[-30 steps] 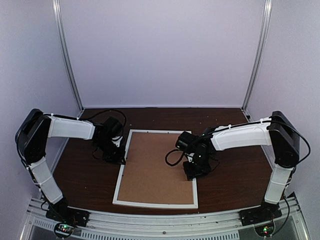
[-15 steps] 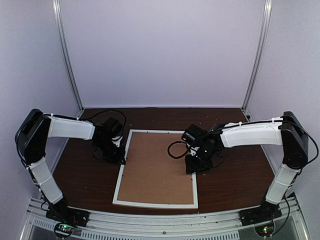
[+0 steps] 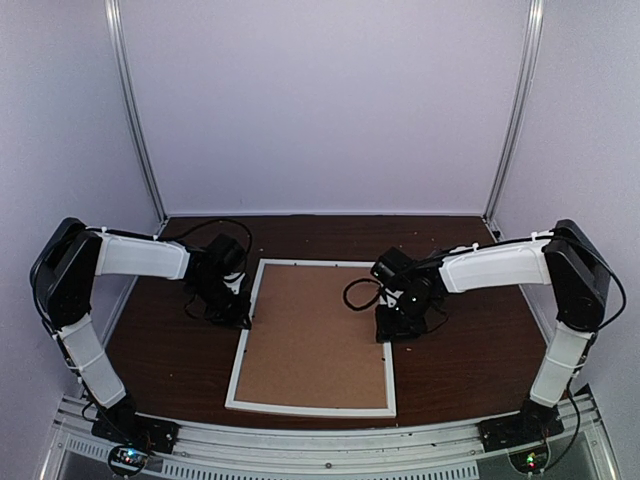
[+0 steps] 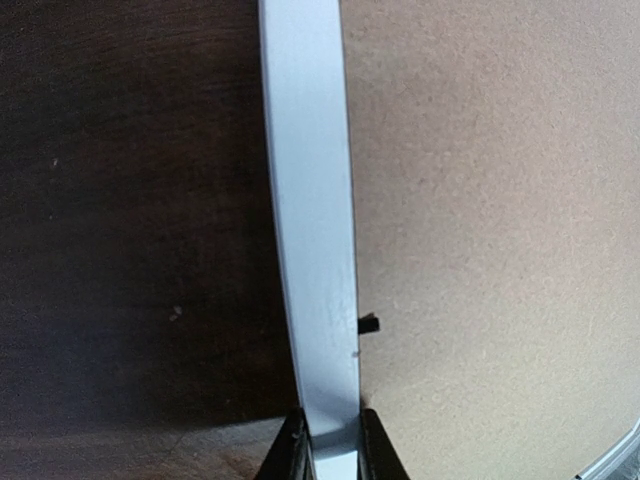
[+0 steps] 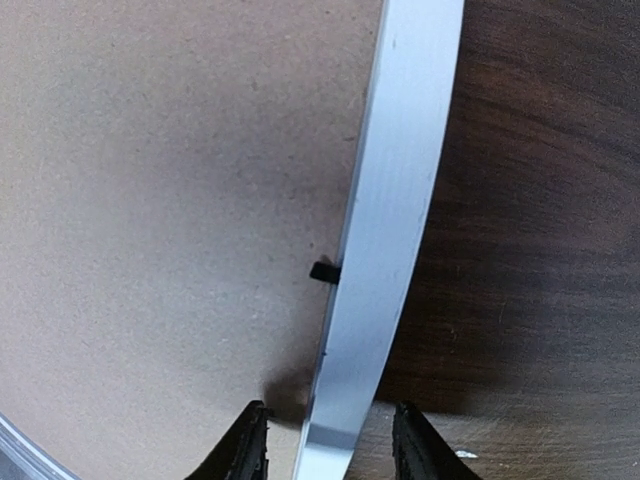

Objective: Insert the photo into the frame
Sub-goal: Rotate the photo frame at the center of the board, then press the fastener onto the backboard.

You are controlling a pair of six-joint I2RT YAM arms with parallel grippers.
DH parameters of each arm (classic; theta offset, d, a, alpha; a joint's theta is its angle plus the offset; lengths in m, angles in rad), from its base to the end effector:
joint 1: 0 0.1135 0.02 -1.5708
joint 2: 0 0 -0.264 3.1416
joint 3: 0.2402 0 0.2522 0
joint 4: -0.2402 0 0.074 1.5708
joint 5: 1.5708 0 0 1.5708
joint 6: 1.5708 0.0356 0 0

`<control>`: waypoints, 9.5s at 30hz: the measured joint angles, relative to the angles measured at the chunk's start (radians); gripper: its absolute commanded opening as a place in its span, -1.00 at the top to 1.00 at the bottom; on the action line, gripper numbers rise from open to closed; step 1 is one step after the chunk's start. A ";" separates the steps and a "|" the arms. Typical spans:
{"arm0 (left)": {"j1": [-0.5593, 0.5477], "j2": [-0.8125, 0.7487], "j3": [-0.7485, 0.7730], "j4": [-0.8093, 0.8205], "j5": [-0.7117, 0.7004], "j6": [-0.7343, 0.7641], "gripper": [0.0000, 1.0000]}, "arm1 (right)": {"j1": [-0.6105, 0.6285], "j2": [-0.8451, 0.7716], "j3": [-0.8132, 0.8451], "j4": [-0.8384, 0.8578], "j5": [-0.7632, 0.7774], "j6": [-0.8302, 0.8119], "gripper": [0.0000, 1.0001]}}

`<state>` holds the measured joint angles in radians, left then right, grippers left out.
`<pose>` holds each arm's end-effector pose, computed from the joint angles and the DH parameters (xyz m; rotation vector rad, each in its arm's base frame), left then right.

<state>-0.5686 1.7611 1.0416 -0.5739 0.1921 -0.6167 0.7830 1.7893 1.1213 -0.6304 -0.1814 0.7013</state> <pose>0.2690 -0.1799 0.1516 -0.0316 2.9822 -0.4709 0.2336 0.2416 0.1616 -0.1612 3.0209 0.4830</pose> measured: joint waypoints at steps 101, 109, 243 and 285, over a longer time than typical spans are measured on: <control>0.128 0.108 0.125 0.061 -0.005 0.212 1.00 | -0.341 -0.078 0.194 -0.250 -0.023 -0.393 0.04; 0.034 -0.111 -0.127 0.054 -0.058 0.029 0.90 | -0.352 -0.066 0.174 -0.257 0.028 -0.382 0.05; -0.033 -0.143 -0.137 -0.080 -0.072 0.019 0.48 | -0.091 -0.108 -0.054 -0.225 -0.003 -0.195 0.21; 0.057 -0.169 -0.039 -0.179 -0.100 0.075 -0.21 | -0.157 -0.134 -0.160 -0.130 -0.096 -0.118 0.91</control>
<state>-0.5114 1.5921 1.0023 -0.7528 0.0925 -0.5419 0.6258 1.6550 0.9611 -0.7601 -0.2771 0.5835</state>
